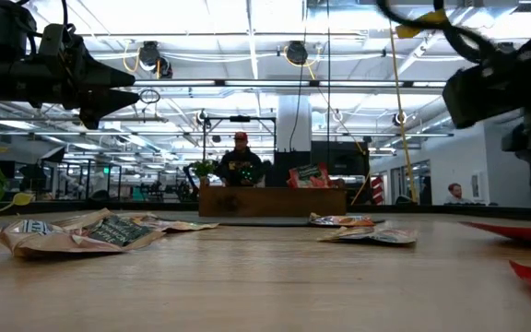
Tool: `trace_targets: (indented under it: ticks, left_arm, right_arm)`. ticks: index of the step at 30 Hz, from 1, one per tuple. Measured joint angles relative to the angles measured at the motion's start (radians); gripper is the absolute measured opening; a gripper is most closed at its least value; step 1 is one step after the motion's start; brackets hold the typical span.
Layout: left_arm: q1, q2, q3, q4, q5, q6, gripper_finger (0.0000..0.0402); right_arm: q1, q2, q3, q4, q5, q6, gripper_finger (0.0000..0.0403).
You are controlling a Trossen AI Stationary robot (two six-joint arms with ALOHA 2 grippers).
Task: Pick & Place Tea
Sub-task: Put the red tea bag into the right section of the wooden organizer
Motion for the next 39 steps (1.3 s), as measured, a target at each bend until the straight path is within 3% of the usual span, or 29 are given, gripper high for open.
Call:
trace_targets:
  ticks: [3,8,21,39]
  left_arm:
    - [0.0,0.0,0.0,0.0,0.0,0.0,0.0214]
    - [0.0,0.0,0.0,0.0,0.0,0.0,0.0214]
    - [0.0,0.0,0.0,0.0,0.0,0.0,0.0214]
    - [0.0,0.0,0.0,0.0,0.0,0.0,0.0214]
  right_arm:
    - [-0.021,0.0,-0.008,-0.001,0.009,0.144,0.018]
    - [-0.075,-0.031,-0.009,-0.018,-0.08,0.116,0.0206]
    - [-0.171,-0.181,-0.011,-0.068,-0.16,0.262,0.0283]
    - [-0.218,0.007,-0.005,-0.05,-0.141,0.238,0.0283]
